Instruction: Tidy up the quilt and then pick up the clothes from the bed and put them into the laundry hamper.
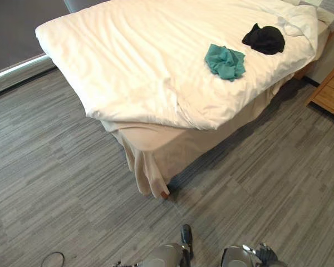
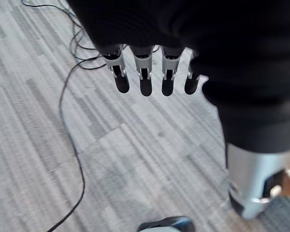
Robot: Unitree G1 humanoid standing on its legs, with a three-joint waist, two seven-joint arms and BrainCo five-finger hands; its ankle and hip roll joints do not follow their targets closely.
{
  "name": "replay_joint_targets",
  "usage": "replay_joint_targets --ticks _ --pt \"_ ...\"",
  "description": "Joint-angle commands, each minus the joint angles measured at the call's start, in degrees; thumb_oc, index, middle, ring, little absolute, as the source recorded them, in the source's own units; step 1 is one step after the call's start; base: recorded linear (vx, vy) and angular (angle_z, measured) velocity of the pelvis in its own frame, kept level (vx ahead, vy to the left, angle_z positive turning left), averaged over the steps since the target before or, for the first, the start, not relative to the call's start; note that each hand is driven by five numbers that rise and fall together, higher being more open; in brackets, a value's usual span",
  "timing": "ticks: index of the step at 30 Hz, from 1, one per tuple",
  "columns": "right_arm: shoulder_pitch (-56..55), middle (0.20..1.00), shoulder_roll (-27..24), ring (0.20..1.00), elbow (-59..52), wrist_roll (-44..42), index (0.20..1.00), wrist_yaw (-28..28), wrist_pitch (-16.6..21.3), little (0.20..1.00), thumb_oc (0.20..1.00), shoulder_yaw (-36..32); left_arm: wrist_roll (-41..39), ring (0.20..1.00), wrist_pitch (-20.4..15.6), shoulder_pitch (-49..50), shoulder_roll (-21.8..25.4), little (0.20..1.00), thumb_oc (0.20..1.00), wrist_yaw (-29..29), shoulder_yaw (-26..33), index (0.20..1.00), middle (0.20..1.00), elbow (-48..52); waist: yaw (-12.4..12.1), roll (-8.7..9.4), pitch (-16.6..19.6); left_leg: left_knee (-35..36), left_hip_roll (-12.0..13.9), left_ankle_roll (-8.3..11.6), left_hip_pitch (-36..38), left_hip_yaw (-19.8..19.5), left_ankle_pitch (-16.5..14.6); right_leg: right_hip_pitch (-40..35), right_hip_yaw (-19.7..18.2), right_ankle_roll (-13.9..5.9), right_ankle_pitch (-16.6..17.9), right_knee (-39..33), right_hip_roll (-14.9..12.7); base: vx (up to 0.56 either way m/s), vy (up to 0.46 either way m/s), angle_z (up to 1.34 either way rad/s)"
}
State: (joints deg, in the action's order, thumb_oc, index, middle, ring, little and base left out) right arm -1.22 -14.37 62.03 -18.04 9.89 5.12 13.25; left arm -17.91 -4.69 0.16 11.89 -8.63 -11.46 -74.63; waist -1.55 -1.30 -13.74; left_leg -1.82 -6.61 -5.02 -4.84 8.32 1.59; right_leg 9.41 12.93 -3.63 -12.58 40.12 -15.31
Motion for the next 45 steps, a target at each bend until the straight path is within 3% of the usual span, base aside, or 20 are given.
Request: replay_joint_targets --ticks 1,2,3,6,8,10,12,14,15,17,18,19,21,22,23,27,32,36,45 --pt "4.1 1.0 0.7 1.0 -2.4 -0.7 1.0 0.7 1.6 1.0 1.0 1.0 -4.1 1.0 -1.3 1.3 1.8 1.0 1.0 -0.5 1.0 1.0 1.0 1.9 -0.5 0.75 -2.6 -2.0 7.3 3.12 -1.3 -2.9 -2.0 -3.4 -1.3 -2.73 11.3 -22.1 1.4 0.16 -0.248 0.46" --pt "4.8 1.0 0.6 1.0 -2.3 -0.7 1.0 0.2 1.8 1.0 1.0 1.5 -5.3 1.0 -1.6 0.6 2.4 1.0 1.0 -0.4 1.4 1.0 1.0 2.0 0.0 1.51 -3.2 -1.9 6.7 2.96 -0.4 -4.0 -3.0 -2.5 -3.2 -3.7 14.5 -28.3 1.6 0.36 -0.465 0.63" --pt "5.1 1.0 1.3 1.0 -1.6 -0.3 1.0 0.1 2.5 1.0 1.0 2.1 -6.9 1.0 -3.6 -0.2 3.4 1.0 1.0 0.0 1.7 1.0 1.0 2.0 2.1 2.23 -3.5 -0.4 5.9 2.54 1.9 -7.8 -4.7 0.1 -11.1 -5.54 19.4 -37.7 3.0 0.45 -0.561 0.65" --pt "5.1 1.0 2.2 1.0 -0.4 -0.4 1.0 0.1 2.9 1.0 1.0 1.7 -7.5 1.0 -5.0 -0.4 3.9 1.0 1.0 -0.1 1.0 1.0 1.0 2.5 3.3 1.96 -3.2 0.8 6.3 2.61 4.0 -12.0 -6.0 0.9 -17.4 -6.46 20.7 -40.6 4.2 0.33 -0.375 0.98" --pt "4.8 1.0 2.5 1.0 -0.4 0.3 1.0 0.1 2.3 1.0 1.0 1.9 -8.6 1.0 -5.7 0.3 3.8 1.0 1.0 -0.8 1.3 1.0 1.0 3.0 3.3 2.0 -2.6 0.6 7.3 3.34 4.7 -13.4 -6.6 0.6 -18.1 -6.95 20.3 -40.1 4.3 0.32 -0.395 1.6" --pt "5.2 1.0 2.2 1.0 -1.3 2.2 1.0 -0.6 -0.3 1.0 1.0 2.2 -9.1 1.0 -6.5 1.7 3.6 1.0 1.0 -4.1 2.6 1.0 1.0 3.6 2.5 2.51 -2.0 -0.1 9.9 4.97 5.3 -13.0 -6.7 -1.1 -16.0 -7.63 19.0 -39.2 3.4 0.33 -0.46 1.52" --pt "5.6 1.0 1.7 1.0 -1.0 4.3 1.0 -1.0 -0.9 1.0 1.0 2.7 -9.9 1.0 -6.7 2.0 3.4 1.0 1.0 -5.1 3.6 1.0 1.0 3.9 2.3 2.71 -1.7 -0.8 10.9 5.69 5.1 -13.6 -6.5 -1.6 -15.9 -7.51 18.4 -38.3 3.6 0.15 -0.304 0.91" --pt "5.9 1.0 0.1 1.0 -0.7 5.3 1.0 0.6 -0.9 1.0 1.0 3.8 -11.3 1.0 -14.5 1.9 2.5 1.0 1.0 -7.2 4.9 1.0 1.0 4.8 3.2 2.45 -1.2 -1.7 14.4 7.35 5.5 -13.7 -5.5 -2.8 -15.3 -5.72 15.4 -35.5 5.4 0.25 -0.354 0.67" --pt "5.7 1.0 -0.4 1.0 -1.3 4.8 1.0 0.9 -1.8 1.0 1.0 3.7 -10.1 1.0 -15.6 1.9 2.3 1.0 1.0 -8.0 5.1 1.0 1.0 5.4 3.5 2.4 -1.1 -2.3 15.1 7.7 5.4 -12.8 -5.3 -3.1 -14.8 -5.48 15.0 -35.3 5.4 0.21 -0.237 0.54" --pt "4.5 1.0 -2.9 1.0 -2.5 4.4 1.0 2.0 -3.2 1.0 1.0 1.6 -2.5 1.0 -21.6 0.5 2.7 1.0 1.0 -13.9 4.1 1.0 1.0 12.2 5.3 1.8 -0.8 -3.9 16.9 8.34 4.5 -7.6 -4.4 -4.5 -12.6 -4.25 13.8 -35.0 5.6 0.11 -0.188 0.55" --pt "3.2 1.0 -4.6 1.0 -2.7 4.3 1.0 1.6 -2.7 1.0 1.0 0.1 3.7 1.0 -21.3 -1.4 5.1 1.0 1.0 -19.5 2.1 1.0 1.0 22.4 6.5 0.99 -1.0 -4.8 16.4 8.39 3.8 -4.2 -4.3 -4.5 -11.1 -3.64 13.1 -34.4 5.8 0.09 -0.172 1.33" --pt "1.6 1.0 -5.9 1.0 -4.4 3.4 1.0 1.7 -2.8 1.0 1.0 -1.1 10.5 1.0 -17.7 -3.5 10.4 1.0 1.0 -23.5 1.1 1.0 1.0 37.3 7.6 0.02 -1.0 -3.3 17.6 9.28 4.2 -2.6 -2.8 -4.5 -10.3 -3.22 12.9 -34.4 6.1 0.09 -0.102 1.2" --pt "1.4 1.0 -6.1 1.0 -4.7 3.4 1.0 1.5 -3.1 1.0 1.0 -1.3 13.3 1.0 -16.8 -4.5 13.4 1.0 1.0 -24.7 1.5 1.0 1.0 43.8 7.6 -0.43 -1.0 -2.4 17.0 9.22 4.6 -3.3 -2.7 -4.2 -11.0 -3.08 13.0 -34.5 6.6 0.05 -0.04 0.43" --pt "1.5 1.0 -6.0 1.0 -3.9 2.9 1.0 1.1 -2.6 1.0 1.0 -1.2 15.0 1.0 -13.1 -7.3 17.4 1.0 1.0 -23.5 3.1 1.0 1.0 51.4 7.8 -0.99 -0.9 -1.7 17.0 9.34 4.7 -3.8 -2.2 -3.6 -11.7 -2.93 13.1 -34.5 7.1 0.03 -0.054 -0.06" --pt "1.7 1.0 -5.8 1.0 -3.3 2.6 1.0 0.5 -2.2 1.0 1.0 -1.2 16.2 1.0 -12.1 -9.7 19.9 1.0 1.0 -22.7 3.4 1.0 1.0 54.8 8.2 -1.36 -0.7 -1.0 17.3 9.6 4.9 -3.7 -1.9 -3.2 -12.0 -2.92 13.3 -34.7 7.4 0.02 -0.059 -0.39" --pt "1.8 1.0 -5.1 1.0 -2.1 4.5 1.0 -0.9 -2.0 1.0 1.0 0.1 19.5 1.0 -10.3 -16.6 25.0 1.0 1.0 -18.9 3.0 1.0 1.0 60.3 9.5 -2.5 -0.2 0.7 17.7 10.4 6.1 -2.5 -1.4 -2.7 -13.2 -3.29 13.8 -35.7 7.9 0.08 -0.02 -0.41" --pt "1.8 1.0 -6.6 1.0 -1.8 8.4 1.0 -1.7 -3.5 1.0 1.0 2.1 18.3 1.0 -6.0 -28.3 27.8 1.0 1.0 -14.4 -1.8 1.0 1.0 56.7 14.0 -5.92 -1.0 1.0 18.2 11.54 6.6 1.0 0.0 0.1 -16.1 -3.37 13.8 -35.2 8.0 0.06 0.099 -0.38" --pt "3.0 1.0 -8.8 1.0 -1.3 10.9 1.0 -1.7 -2.5 1.0 1.0 3.4 21.2 1.0 -11.1 -35.9 27.8 1.0 1.0 -16.6 -8.2 1.0 1.0 47.1 17.6 -7.44 -3.1 0.9 18.0 12.06 5.8 3.8 0.3 3.8 -18.8 -3.55 14.2 -34.5 7.8 -0.01 0.106 -0.38" --pt "6.2 1.0 -11.6 1.0 0.9 13.0 1.0 -1.1 -1.6 1.0 1.0 4.4 23.1 1.0 -14.8 -45.7 28.4 1.0 1.0 -16.6 -19.4 1.0 1.0 40.4 21.2 -7.36 -7.3 -0.1 17.3 11.9 1.9 6.7 -1.4 10.1 -21.1 -4.23 14.9 -33.3 6.9 -0.05 0.034 -0.28"
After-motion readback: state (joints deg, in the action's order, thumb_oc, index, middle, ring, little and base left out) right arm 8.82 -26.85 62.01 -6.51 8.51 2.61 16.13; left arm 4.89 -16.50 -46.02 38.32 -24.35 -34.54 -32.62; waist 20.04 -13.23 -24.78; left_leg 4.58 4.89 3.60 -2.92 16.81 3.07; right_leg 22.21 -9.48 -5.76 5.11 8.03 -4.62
